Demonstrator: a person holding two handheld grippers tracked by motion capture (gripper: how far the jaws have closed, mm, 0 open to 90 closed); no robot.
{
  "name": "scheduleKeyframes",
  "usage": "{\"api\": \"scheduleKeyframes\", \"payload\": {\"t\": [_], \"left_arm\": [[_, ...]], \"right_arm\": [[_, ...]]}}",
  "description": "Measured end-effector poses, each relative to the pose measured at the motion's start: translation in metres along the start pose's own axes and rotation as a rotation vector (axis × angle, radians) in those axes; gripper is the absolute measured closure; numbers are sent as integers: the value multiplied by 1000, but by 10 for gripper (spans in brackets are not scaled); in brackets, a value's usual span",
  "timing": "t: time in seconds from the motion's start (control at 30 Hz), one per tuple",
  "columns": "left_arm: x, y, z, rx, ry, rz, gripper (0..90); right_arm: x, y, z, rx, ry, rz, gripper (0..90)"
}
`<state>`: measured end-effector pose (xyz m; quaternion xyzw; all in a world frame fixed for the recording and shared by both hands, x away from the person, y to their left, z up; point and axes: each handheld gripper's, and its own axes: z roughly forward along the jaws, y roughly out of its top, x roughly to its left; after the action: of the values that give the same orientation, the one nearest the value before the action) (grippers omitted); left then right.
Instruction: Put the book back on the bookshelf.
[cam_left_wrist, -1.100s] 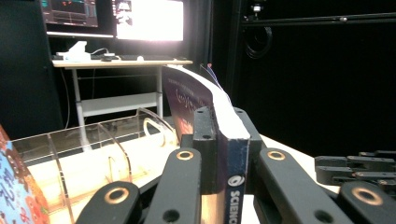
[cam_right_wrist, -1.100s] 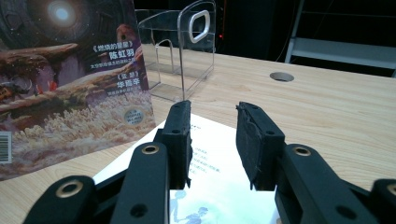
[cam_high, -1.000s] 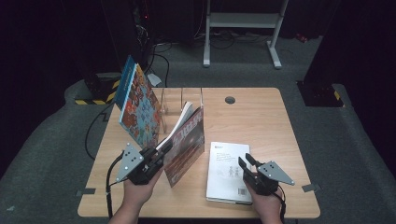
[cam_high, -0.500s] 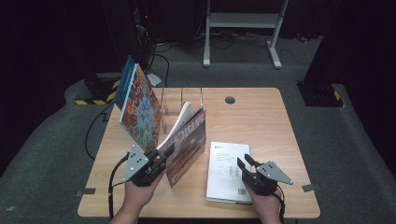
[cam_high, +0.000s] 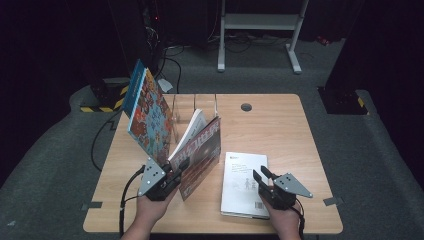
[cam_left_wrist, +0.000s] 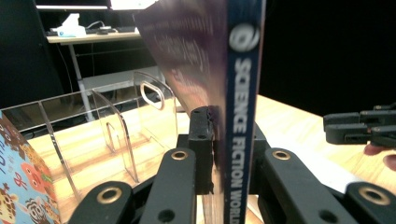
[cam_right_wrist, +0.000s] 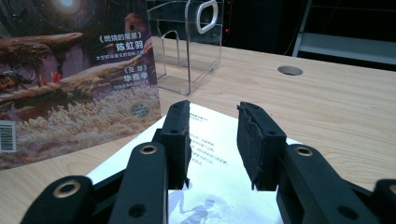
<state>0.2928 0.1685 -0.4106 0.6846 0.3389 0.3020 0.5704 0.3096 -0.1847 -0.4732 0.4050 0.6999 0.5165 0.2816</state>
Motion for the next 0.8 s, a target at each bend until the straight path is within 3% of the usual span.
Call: {"api": "scheduleKeyframes", "payload": {"t": [0.5,0.8], "left_arm": [[-8,-4,1,18,42,62,800],[-3,-3,1,21,-1,7,817]], "right_arm": [[3,-2,3,21,9,-5,625],[5,-2,4,29,12,-10,623]]}}
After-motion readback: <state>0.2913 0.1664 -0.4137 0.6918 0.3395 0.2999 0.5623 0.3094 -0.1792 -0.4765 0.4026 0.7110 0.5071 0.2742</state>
